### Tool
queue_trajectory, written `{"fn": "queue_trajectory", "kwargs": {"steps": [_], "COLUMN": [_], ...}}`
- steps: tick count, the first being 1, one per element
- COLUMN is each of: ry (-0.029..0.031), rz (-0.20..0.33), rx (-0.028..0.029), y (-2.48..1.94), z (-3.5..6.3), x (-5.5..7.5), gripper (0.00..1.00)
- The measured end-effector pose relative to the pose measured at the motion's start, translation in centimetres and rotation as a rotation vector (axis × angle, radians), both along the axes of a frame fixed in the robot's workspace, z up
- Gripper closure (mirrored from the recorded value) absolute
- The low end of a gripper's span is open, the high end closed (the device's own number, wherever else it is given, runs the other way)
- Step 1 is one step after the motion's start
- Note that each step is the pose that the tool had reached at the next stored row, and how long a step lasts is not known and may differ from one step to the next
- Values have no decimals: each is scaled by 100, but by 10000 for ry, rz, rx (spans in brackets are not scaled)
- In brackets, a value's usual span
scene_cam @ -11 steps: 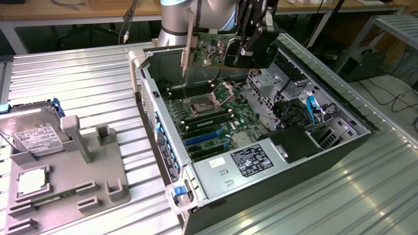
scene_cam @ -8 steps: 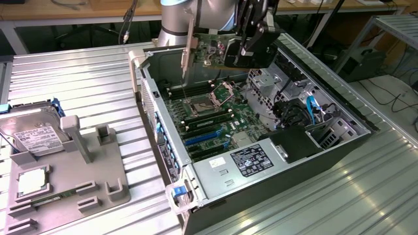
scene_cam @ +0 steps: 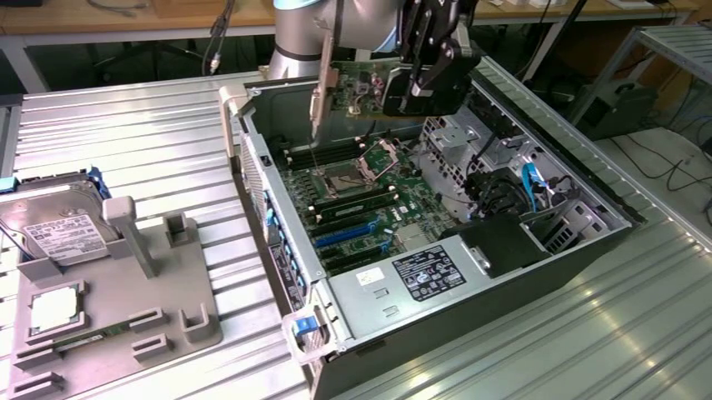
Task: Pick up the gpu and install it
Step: 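Insert the gpu into the slot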
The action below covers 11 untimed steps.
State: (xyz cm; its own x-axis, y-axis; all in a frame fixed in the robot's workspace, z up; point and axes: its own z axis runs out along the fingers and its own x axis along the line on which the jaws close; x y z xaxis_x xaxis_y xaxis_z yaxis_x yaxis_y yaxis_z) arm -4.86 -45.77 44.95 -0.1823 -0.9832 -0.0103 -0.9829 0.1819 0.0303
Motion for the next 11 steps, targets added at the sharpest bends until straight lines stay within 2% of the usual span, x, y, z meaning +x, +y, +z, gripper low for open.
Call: {"fn": "queue_trajectory", "kwargs": {"steps": [1, 2, 3, 4, 5, 7, 8, 11], "ry": [-20, -67, -89, -114, -127, -147, -150, -162], "rz": [11, 10, 11, 11, 11, 12, 13, 118], "rx": [-3, -7, -71, -170, -236, -332, -354, -356], "y": [0, 0, 1, 4, 8, 18, 20, 20], "z": [-8, -15, -16, -18, -20, -29, -35, -43], "x": [0, 0, 0, 0, 0, 0, 0, 0], "gripper": [72, 72, 72, 72, 72, 72, 72, 72]}}
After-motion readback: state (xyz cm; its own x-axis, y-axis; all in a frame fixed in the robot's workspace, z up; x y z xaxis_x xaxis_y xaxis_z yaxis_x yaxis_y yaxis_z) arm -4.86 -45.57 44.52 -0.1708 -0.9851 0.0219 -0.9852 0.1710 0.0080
